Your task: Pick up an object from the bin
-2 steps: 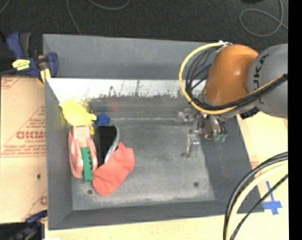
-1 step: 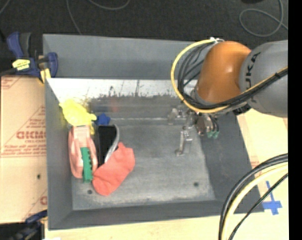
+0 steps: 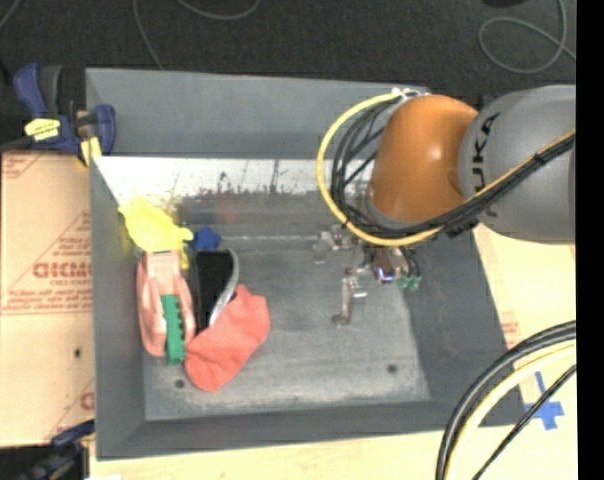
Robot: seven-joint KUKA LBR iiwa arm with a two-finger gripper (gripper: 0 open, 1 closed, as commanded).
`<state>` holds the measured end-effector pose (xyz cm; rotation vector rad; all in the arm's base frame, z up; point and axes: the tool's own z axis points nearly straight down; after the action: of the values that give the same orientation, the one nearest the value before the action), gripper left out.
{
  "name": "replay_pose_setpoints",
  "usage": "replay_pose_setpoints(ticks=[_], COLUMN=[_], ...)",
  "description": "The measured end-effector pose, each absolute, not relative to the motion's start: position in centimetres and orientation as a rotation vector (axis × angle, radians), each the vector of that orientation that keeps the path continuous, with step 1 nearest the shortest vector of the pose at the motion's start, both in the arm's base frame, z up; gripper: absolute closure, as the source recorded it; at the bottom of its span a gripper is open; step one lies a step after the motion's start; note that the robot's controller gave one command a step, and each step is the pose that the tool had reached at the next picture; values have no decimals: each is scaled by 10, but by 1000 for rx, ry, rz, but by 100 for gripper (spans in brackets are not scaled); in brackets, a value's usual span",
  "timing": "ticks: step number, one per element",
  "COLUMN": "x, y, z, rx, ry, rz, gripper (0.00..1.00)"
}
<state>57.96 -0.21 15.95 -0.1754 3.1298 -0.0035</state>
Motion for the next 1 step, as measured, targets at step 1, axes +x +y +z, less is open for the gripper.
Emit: replay_pose_setpoints(ticks=[1], x=[622], y=[18], z=[125], rx=[-205], ry=[3109], rz=[-8], gripper=[0])
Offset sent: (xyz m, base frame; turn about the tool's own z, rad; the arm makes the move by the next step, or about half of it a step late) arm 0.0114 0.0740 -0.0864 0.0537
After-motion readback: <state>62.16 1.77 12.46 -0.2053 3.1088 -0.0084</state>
